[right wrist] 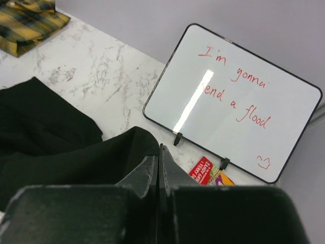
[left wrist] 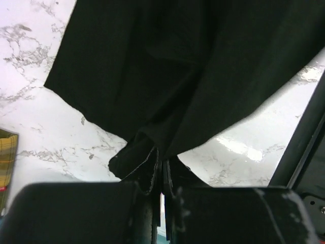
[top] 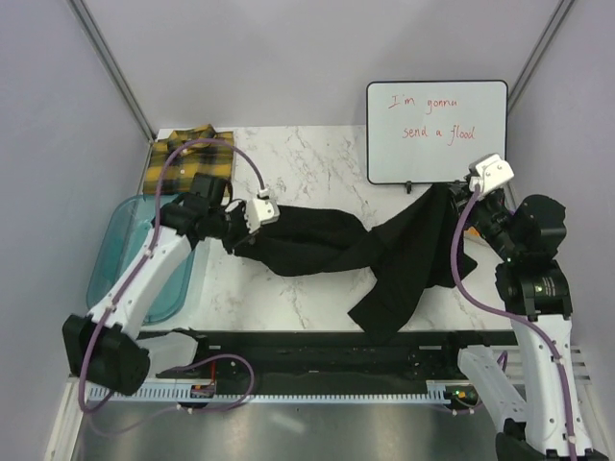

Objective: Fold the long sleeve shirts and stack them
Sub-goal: Flatten the shirt out

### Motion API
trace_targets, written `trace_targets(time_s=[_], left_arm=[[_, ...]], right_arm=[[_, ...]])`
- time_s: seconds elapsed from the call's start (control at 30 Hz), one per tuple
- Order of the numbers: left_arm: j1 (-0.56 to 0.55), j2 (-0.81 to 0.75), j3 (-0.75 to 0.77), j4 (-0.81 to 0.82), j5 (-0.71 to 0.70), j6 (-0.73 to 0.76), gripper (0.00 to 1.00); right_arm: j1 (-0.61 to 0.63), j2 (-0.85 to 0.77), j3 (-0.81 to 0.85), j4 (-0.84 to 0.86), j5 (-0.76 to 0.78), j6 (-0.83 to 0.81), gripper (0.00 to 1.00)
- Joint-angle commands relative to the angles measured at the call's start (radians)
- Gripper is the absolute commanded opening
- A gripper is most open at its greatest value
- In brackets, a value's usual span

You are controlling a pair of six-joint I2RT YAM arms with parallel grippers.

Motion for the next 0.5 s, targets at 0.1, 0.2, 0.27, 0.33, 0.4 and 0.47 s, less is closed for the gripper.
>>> trace_targets(time_s=[0.1, 0.2, 0.27, 0.33, 0.4, 0.47], left_arm=[[0.151, 0.638, 0.488, -0.035, 0.007, -0.011, 0.27], [0.195, 0.76, 0.674, -0.035, 0.025, -0.097, 0.39], [0.211, 0.704, 0.658, -0.032, 0.111, -0.11, 0.63], [0.214, 0.632, 0.524, 0.014, 0.145, -0.061, 0.67], [0.212, 0.507, 0.413, 0.119, 0.177, -0.033, 0.72], [0.211, 0.452, 0.276, 0.195, 0.19, -0.013, 0.71]], right_arm=[[-0.002, 0.253, -0.042, 0.106, 0.014, -0.094, 0.0], [-0.004, 0.363, -0.008, 0.115, 0.034, -0.102, 0.0], [-0.004, 0.412, 0.016, 0.115, 0.037, -0.1, 0.0], [-0.002, 0.431, 0.018, 0.13, 0.02, -0.096, 0.0], [-0.004, 0.437, 0.007, 0.157, 0.002, -0.082, 0.0], [-0.002, 0.454, -0.004, 0.164, -0.003, -0.073, 0.0]])
